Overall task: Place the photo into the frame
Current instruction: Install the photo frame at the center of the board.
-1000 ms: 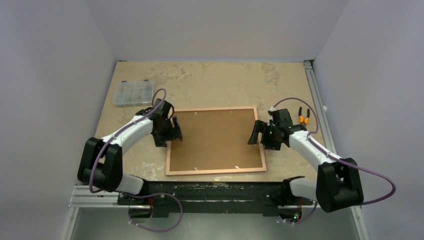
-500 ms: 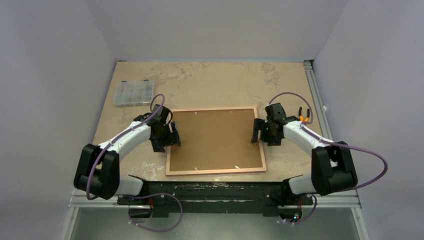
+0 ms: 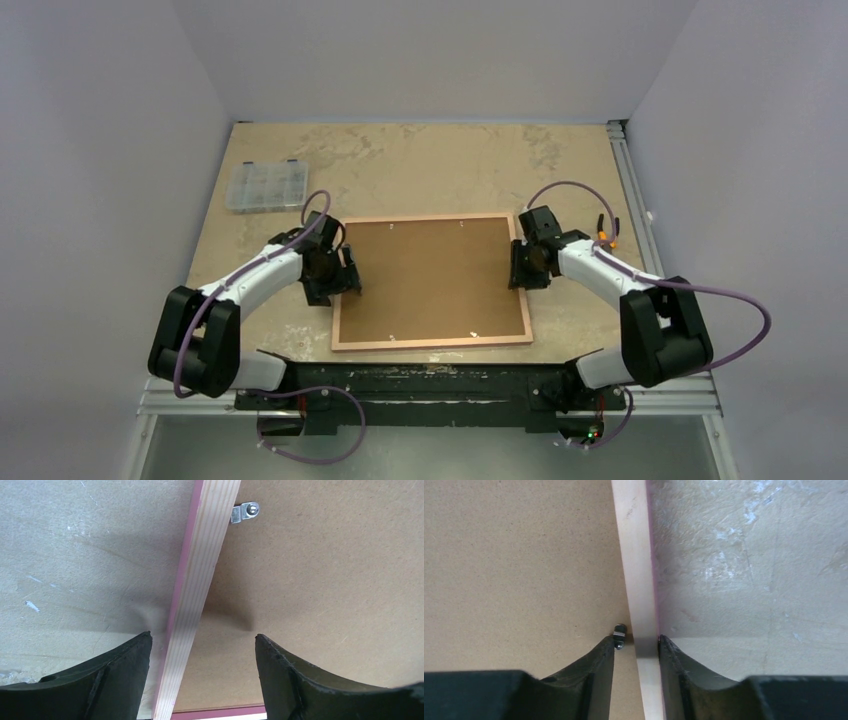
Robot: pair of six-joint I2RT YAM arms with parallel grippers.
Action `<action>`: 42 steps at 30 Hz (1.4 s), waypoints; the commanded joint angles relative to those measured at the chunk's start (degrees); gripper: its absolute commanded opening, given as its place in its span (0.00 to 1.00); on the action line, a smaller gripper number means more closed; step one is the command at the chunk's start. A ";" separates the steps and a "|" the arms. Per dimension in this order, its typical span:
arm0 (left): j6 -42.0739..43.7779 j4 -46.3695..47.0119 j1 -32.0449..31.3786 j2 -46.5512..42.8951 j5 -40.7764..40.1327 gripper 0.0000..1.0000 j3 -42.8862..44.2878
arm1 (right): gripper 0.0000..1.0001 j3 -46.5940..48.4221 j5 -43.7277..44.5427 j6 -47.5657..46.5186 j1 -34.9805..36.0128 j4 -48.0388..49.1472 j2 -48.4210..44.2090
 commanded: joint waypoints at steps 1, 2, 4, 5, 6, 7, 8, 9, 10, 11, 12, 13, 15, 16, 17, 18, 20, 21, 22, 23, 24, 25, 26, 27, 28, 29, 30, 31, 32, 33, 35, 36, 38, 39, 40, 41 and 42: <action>0.65 1.92 0.03 0.62 0.53 0.73 -0.94 | 0.26 1.35 4.50 -0.03 0.46 -0.40 1.25; 0.65 2.08 0.02 0.62 0.49 0.73 -1.03 | 0.20 1.36 4.79 -0.06 0.46 -0.36 1.30; 0.76 2.48 0.03 0.58 0.83 0.72 -1.25 | 0.08 1.58 6.10 -0.28 0.55 -0.66 1.17; 0.93 2.47 0.02 0.55 0.95 0.72 -1.16 | 0.02 1.75 7.13 -0.32 0.58 -0.99 1.08; 1.05 2.21 0.02 0.52 0.89 0.72 -0.98 | 0.00 1.82 7.87 -0.37 0.55 -1.16 0.87; 1.26 2.02 0.07 0.33 0.74 0.72 -0.91 | 0.00 1.87 8.35 -0.44 0.53 -1.28 0.66; 1.39 1.96 0.03 0.19 0.61 0.72 -0.83 | 0.00 1.92 8.56 -0.55 0.53 -1.23 0.44; 1.51 1.79 0.02 -0.11 0.41 0.72 -0.88 | 0.00 2.03 8.58 -0.49 0.59 -1.29 0.39; 1.53 1.70 0.02 -0.34 0.33 0.72 -0.90 | 0.00 2.16 8.56 -0.55 0.57 -1.33 0.40; 1.61 1.60 0.02 -0.52 0.32 0.72 -0.86 | 0.00 2.21 8.25 -0.53 0.59 -1.32 0.38; 1.76 1.48 0.02 -0.66 0.25 0.72 -0.71 | 0.00 2.30 7.93 -0.52 0.55 -1.31 0.40; 1.98 1.22 0.02 -0.79 0.19 0.72 -0.42 | 0.00 2.31 7.38 -0.33 0.59 -1.13 0.36; 2.36 0.72 0.07 -1.42 -0.15 0.72 0.06 | 0.00 2.05 6.26 -0.16 0.54 -0.74 -0.13; 2.67 0.55 0.03 -2.14 -0.25 0.72 0.14 | 0.00 1.88 5.58 -0.14 0.57 -0.45 -0.57; 3.01 0.42 0.02 -3.12 -0.48 0.72 0.15 | 0.00 1.81 5.10 -0.20 0.54 -0.28 -1.06; 3.33 0.06 0.02 -4.37 -0.92 0.72 0.27 | 0.00 1.82 4.37 -0.17 0.57 -0.03 -1.65; 4.28 -1.09 0.06 -7.13 -2.09 0.72 0.81 | 0.00 1.68 0.98 0.45 0.44 0.76 -3.15; 4.80 -1.79 0.03 -8.50 -2.70 0.73 1.18 | 0.13 1.63 0.07 0.43 0.44 0.97 -4.17; 5.57 -2.45 0.03 -10.11 -3.12 0.73 1.61 | 0.26 1.32 -0.35 0.83 0.50 1.36 -5.17; 6.28 -2.97 -0.05 -11.67 -3.19 0.73 1.98 | 0.40 0.99 -1.62 1.06 0.46 1.89 -6.29; 6.99 -3.26 -0.16 -13.94 -3.11 0.73 2.24 | 0.54 0.64 -2.15 1.43 0.46 2.53 -7.65; 7.73 -3.21 -0.18 -15.51 -2.55 0.74 2.26 | 0.64 0.27 -2.37 1.87 0.49 2.93 -8.47; 8.47 -2.86 -0.34 -17.21 -1.68 0.74 2.22 | 0.71 -0.09 -2.47 2.19 0.38 3.14 -9.08; 9.14 -2.46 -0.58 -18.61 -0.50 0.75 2.13 | 0.76 -0.34 -2.55 2.30 0.29 3.10 -9.36; 9.89 -1.98 -0.96 -20.14 0.74 0.75 2.09 | 0.78 -0.49 -2.83 2.51 0.26 2.96 -9.33; 10.29 -1.48 -1.44 -21.26 2.50 0.76 2.08 | 0.79 -0.71 -3.37 2.51 0.11 2.73 -8.98; 10.67 -1.15 -2.21 -22.32 3.73 0.78 2.20 | 0.80 -0.95 -4.10 2.58 0.01 2.59 -8.63; 11.01 -0.78 -3.23 -23.13 4.34 0.93 2.37 | 0.80 -1.31 -4.77 2.52 -0.02 2.60 -8.24; 11.25 -0.47 -4.86 -23.55 4.82 0.99 2.61 | 0.80 -1.82 -5.39 2.55 -0.09 2.62 -7.97; 11.67 -0.36 -6.72 -23.76 4.84 1.00 3.04 | 0.80 -2.46 -5.68 2.66 -0.03 2.77 -7.77; 12.53 -0.20 -10.60 -23.14 5.04 1.00 3.96 | 0.80 -3.71 -6.53 3.24 -0.04 3.40 -7.46; 12.99 -0.05 -12.27 -22.43 5.33 1.00 4.36 | 0.80 -4.24 -7.18 3.41 -0.06 3.81 -7.28; 13.82 0.48 -16.41 -20.60 5.68 1.00 4.88 | 0.79 -5.11 -8.98 3.85 -0.02 4.65 -6.72; 14.23 1.09 -18.19 -19.64 5.69 1.00 4.89 | 0.79 -5.24 -9.40 3.83 -0.04 4.80 -6.51; 14.53 1.76 -20.29 -18.73 5.36 1.00 4.90 | 0.79 -5.36 -9.58 3.93 -0.08 4.91 -6.15; 15.00 2.48 -22.32 -17.76 4.97 0.99 4.90 | 0.78 -5.46 -9.67 3.92 -0.06 4.85 -5.95; 15.44 3.16 -24.58 -16.63 4.53 0.98 5.02 | 0.78 -5.51 -9.82 3.92 -0.03 4.84 -5.89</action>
